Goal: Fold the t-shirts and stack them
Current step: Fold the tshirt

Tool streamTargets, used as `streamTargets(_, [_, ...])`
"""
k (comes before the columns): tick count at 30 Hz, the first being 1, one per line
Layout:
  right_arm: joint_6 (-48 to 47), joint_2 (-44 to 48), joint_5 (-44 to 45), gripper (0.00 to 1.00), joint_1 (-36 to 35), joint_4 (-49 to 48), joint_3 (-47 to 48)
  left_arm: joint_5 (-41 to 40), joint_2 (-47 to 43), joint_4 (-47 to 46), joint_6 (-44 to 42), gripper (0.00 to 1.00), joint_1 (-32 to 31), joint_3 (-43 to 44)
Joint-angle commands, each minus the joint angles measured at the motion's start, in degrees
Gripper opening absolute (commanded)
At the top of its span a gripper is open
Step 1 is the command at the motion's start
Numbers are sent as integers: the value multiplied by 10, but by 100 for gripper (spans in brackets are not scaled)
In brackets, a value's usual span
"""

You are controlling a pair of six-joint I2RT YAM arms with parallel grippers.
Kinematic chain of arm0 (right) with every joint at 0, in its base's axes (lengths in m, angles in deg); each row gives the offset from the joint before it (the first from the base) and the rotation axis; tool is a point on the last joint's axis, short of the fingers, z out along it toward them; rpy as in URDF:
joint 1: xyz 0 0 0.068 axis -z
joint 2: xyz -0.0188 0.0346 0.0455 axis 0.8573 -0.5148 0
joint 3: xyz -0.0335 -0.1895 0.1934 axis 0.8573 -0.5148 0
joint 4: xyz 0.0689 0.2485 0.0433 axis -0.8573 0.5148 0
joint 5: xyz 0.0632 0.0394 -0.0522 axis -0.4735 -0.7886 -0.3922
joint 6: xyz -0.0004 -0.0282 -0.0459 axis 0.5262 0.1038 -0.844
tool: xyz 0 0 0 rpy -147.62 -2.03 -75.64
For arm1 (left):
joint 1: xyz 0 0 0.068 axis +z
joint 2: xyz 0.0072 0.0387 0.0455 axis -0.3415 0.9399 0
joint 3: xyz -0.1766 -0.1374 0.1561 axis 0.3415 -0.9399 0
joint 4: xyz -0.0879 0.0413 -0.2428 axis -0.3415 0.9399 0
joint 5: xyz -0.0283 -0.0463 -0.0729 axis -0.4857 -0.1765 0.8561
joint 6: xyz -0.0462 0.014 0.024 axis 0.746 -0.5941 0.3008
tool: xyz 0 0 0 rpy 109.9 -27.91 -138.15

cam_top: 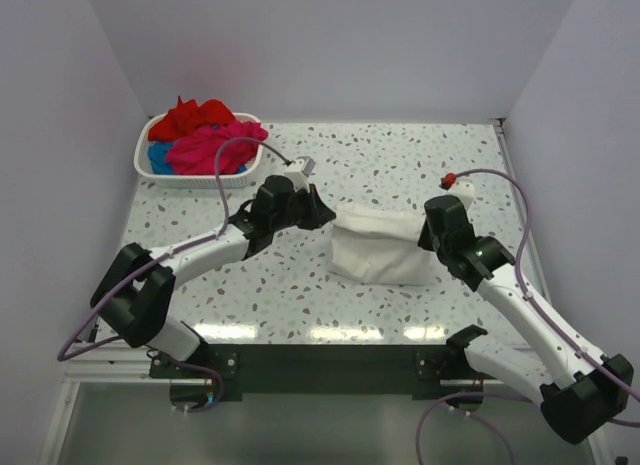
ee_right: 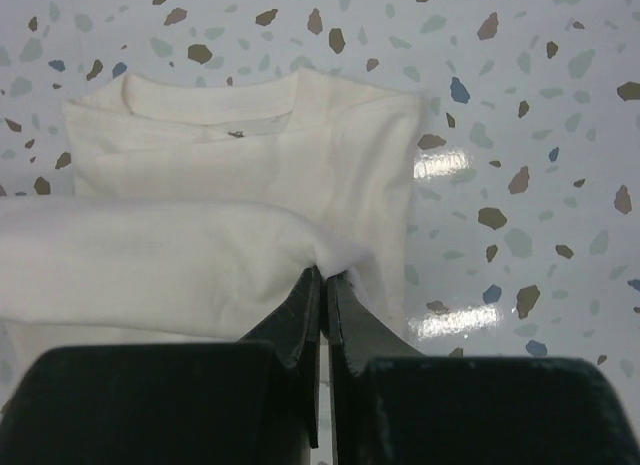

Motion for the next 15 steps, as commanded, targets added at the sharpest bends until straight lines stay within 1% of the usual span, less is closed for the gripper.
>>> streamTargets(1, [-35,-20,-42,0,33,-62,-6,15,25,-40,-24,0,9,45])
streamTargets(9, [-51,-84,-85,0,85,-118,-13,23,104,-36,-35,0,27,91])
streamTargets(15, [-61,-136,-115,0,128,-159,-6,37,172,-24,-44,0,44,144])
